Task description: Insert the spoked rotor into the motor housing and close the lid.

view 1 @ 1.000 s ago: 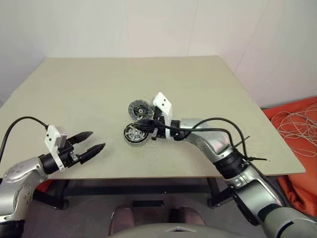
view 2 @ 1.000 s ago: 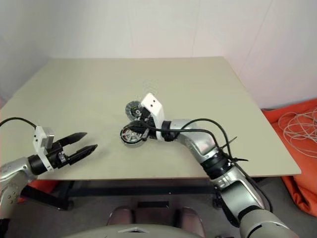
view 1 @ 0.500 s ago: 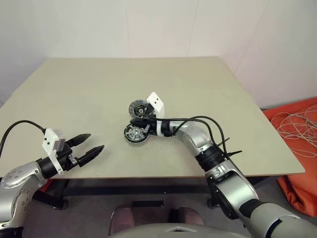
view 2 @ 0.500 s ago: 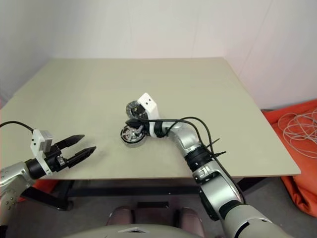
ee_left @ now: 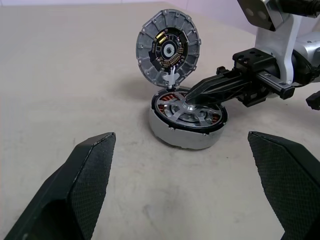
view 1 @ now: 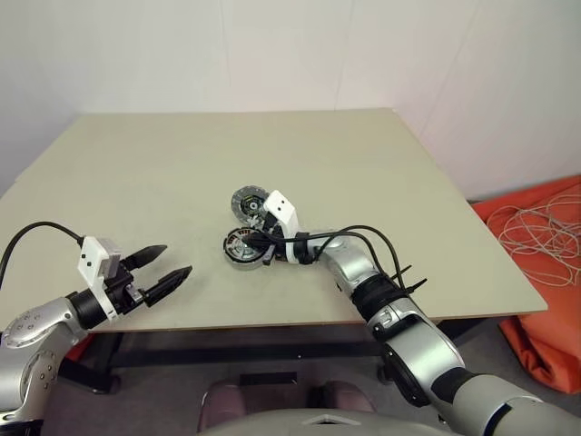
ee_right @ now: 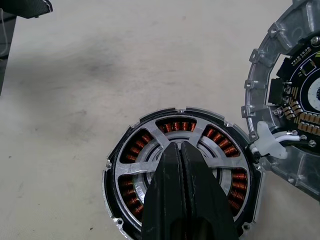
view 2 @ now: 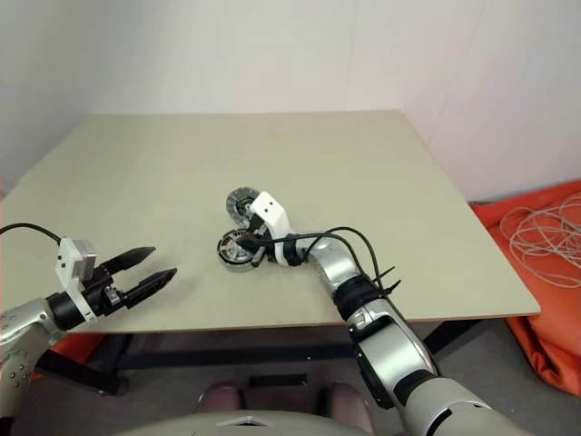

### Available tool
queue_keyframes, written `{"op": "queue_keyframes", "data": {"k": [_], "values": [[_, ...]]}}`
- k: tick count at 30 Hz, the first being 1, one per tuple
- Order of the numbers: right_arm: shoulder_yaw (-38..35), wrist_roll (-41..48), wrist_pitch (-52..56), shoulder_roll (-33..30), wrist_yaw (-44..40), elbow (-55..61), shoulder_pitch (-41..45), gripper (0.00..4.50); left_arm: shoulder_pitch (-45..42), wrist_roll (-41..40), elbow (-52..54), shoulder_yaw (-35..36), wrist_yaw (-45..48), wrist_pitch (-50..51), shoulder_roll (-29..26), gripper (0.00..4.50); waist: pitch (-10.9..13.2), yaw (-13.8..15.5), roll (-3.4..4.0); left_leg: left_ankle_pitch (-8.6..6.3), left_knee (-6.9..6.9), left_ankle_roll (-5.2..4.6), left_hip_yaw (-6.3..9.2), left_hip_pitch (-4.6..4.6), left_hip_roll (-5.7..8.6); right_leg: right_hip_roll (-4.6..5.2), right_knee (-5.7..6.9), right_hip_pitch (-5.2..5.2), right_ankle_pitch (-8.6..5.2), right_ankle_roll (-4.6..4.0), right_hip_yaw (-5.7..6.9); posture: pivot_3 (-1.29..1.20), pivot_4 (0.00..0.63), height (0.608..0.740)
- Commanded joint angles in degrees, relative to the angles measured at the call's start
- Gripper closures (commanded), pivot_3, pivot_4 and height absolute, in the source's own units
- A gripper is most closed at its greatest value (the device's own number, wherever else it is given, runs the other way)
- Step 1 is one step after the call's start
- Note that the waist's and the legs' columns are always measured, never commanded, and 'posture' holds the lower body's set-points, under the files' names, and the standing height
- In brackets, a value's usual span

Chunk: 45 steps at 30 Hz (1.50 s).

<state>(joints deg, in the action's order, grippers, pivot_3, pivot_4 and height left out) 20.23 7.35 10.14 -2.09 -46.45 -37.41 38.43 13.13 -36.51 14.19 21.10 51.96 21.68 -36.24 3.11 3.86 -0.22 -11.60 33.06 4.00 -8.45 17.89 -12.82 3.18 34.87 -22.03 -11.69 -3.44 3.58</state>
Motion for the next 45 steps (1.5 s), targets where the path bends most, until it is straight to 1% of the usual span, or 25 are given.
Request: {"op": "queue_keyframes", "data": {"k": [1, 4, 7, 10, 13, 17, 18, 21, 26, 30, 32, 34, 39, 42, 43, 44, 45], "values": [[-2.88, 1.79, 1.07, 1.65, -0.09, 2.12, -0.72, 4.48, -0.97, -0.55, 1.59, 0.81, -0.30, -0.73, -0.02, 0.00, -0.02, -0.01, -0.05, 0.00, 0.01, 0.00, 0.00, 0.00, 0.00, 0.00, -0.02, 0.00, 0.00, 0.00, 0.00, 0.00, 0.000, 0.740], [-6.68, 5.09, 1.19, 3.36, -0.15, 5.57, -0.38, 4.48, -1.21, -0.47, 1.45, 0.70, -0.23, -0.72, -0.01, 0.00, -0.01, 0.00, -0.10, 0.00, 0.02, 0.00, 0.01, 0.04, -0.01, -0.01, -0.01, -0.09, 0.00, 0.00, -0.01, 0.00, 0.000, 0.740], [-8.83, 6.30, 0.32, 4.50, 0.46, 6.98, 0.16, 4.48, -1.43, -0.40, 1.31, 0.56, -0.20, -0.77, 0.03, 0.00, -0.02, 0.06, -0.10, 0.01, 0.02, 0.01, 0.01, 0.13, -0.01, -0.01, 0.02, -0.26, 0.01, -0.02, -0.01, 0.00, 0.000, 0.740], [-9.35, 6.24, -0.11, 5.05, -0.47, 7.73, 0.08, 4.48, -1.54, -0.36, 1.25, 0.50, -0.11, -0.79, 0.07, 0.00, -0.03, 0.04, -0.12, 0.01, 0.01, 0.01, 0.01, 0.15, -0.01, -0.01, 0.06, -0.24, 0.02, -0.04, -0.01, 0.00, 0.000, 0.740], [-7.83, 4.35, -0.13, 4.68, -1.37, 7.00, -0.81, 4.48, -1.58, -0.35, 1.26, 0.47, -0.03, -0.78, 0.08, 0.00, -0.05, 0.02, -0.15, -0.03, -0.01, -0.05, 0.00, 0.20, 0.00, -0.01, 0.06, -0.28, 0.06, -0.09, -0.01, 0.00, 0.000, 0.740], [0.30, -4.20, 1.01, 0.81, -3.42, 2.08, -2.47, 4.48, -1.68, -0.36, 1.32, 0.34, -0.08, -0.66, 0.09, 0.00, -0.05, 0.06, -0.15, -0.06, -0.07, -0.08, 0.00, 0.26, 0.00, -0.01, 0.04, -0.32, 0.09, -0.17, -0.01, 0.00, 0.000, 0.740], [0.81, -5.09, 1.64, 0.54, -2.59, 1.08, -2.75, 4.48, -1.70, -0.31, 1.35, 0.30, -0.14, -0.66, 0.11, 0.00, -0.05, 0.03, -0.14, -0.06, -0.07, -0.09, 0.00, 0.26, 0.00, 0.00, 0.01, -0.32, 0.08, -0.16, 0.00, 0.00, 0.000, 0.740], [-0.09, -5.13, 4.18, 1.02, -0.44, -0.03, -2.62, 4.48, -1.68, -0.28, 1.38, 0.40, -0.18, -0.70, 0.09, 0.00, -0.08, 0.00, 0.02, -0.08, -0.07, -0.10, -0.06, 0.10, 0.01, 0.00, 0.01, -0.11, 0.01, -0.03, -0.03, 0.00, 0.000, 0.740], [-0.37, -5.54, 2.38, 1.04, 0.47, 0.31, -1.64, 4.48, -1.74, -0.27, 1.33, 0.50, -0.08, -0.69, -0.04, 0.00, -0.09, -0.01, -0.01, -0.07, -0.04, -0.09, -0.05, -0.18, 0.02, 0.01, -0.06, 0.09, -0.02, 0.01, -0.04, 0.00, 0.000, 0.740], [-1.91, -4.21, 1.56, 1.24, 0.01, 1.61, -1.05, 4.48, -2.17, -0.13, 1.04, 0.29, -0.03, -0.78, -0.07, 0.00, -0.11, 0.04, -0.04, -0.07, -0.01, -0.09, -0.03, -0.36, 0.03, 0.02, -0.07, 0.12, -0.02, 0.02, -0.04, 0.00, 0.000, 0.740], [-4.21, -1.61, 2.05, 2.02, -0.39, 3.79, -0.65, 4.48, -2.33, -0.11, 0.92, 0.25, 0.04, -0.83, -0.08, 0.00, -0.10, 0.04, -0.04, -0.07, -0.01, -0.09, -0.01, -0.36, 0.03, 0.01, -0.07, 0.11, -0.02, 0.02, -0.04, 0.00, 0.000, 0.740], [-5.82, 0.72, 2.77, 2.54, -1.35, 6.44, -0.40, 4.48, -2.47, -0.04, 0.81, 0.14, 0.09, -0.87, -0.05, 0.00, -0.07, 0.04, -0.04, -0.07, -0.01, -0.09, 0.00, -0.31, 0.02, 0.00, -0.07, 0.05, -0.02, 0.02, -0.04, 0.00, 0.000, 0.740], [-6.52, 2.35, 4.28, 2.69, -2.84, 10.90, -0.67, 4.48, -2.98, 0.09, 0.44, -0.18, 0.22, -0.96, 0.02, 0.00, -0.10, 0.02, -0.08, -0.07, -0.01, -0.08, 0.00, 0.13, -0.01, -0.02, 0.00, -0.22, 0.01, -0.02, -0.04, 0.00, 0.000, 0.740], [-5.18, 1.07, 4.06, 2.48, -2.93, 10.78, -1.03, 4.48, -3.22, 0.15, 0.29, -0.39, 0.26, -0.99, 0.11, 0.00, -0.14, 0.04, -0.15, -0.09, -0.05, -0.12, -0.01, 0.17, 0.00, -0.02, 0.00, -0.28, 0.02, -0.05, -0.04, 0.00, 0.000, 0.740], [-4.54, 0.41, 3.59, 2.43, -2.91, 10.26, -1.16, 4.48, -3.31, 0.17, 0.26, -0.46, 0.24, -0.97, 0.15, 0.00, -0.15, 0.04, -0.17, -0.12, -0.05, -0.13, -0.01, 0.20, 0.00, -0.02, 0.00, -0.36, 0.06, -0.12, -0.04, 0.00, 0.000, 0.740], [-4.04, -0.17, 3.24, 2.45, -2.78, 9.73, -1.23, 4.48, -3.37, 0.18, 0.24, -0.51, 0.20, -0.97, 0.19, 0.00, -0.15, 0.03, -0.17, -0.15, -0.05, -0.13, -0.01, 0.31, 0.01, -0.02, -0.01, -0.47, 0.20, -0.36, -0.04, 0.00, 0.000, 0.740], [-3.33, -0.91, 2.93, 2.47, -2.62, 9.01, -1.23, 4.48, -3.39, 0.17, 0.23, -0.54, 0.17, -0.96, 0.22, 0.00, -0.15, 0.01, -0.17, -0.17, -0.06, -0.14, -0.02, 0.38, 0.01, -0.02, -0.02, -0.54, 0.21, -0.38, -0.04, 0.00, 0.000, 0.740]]}}
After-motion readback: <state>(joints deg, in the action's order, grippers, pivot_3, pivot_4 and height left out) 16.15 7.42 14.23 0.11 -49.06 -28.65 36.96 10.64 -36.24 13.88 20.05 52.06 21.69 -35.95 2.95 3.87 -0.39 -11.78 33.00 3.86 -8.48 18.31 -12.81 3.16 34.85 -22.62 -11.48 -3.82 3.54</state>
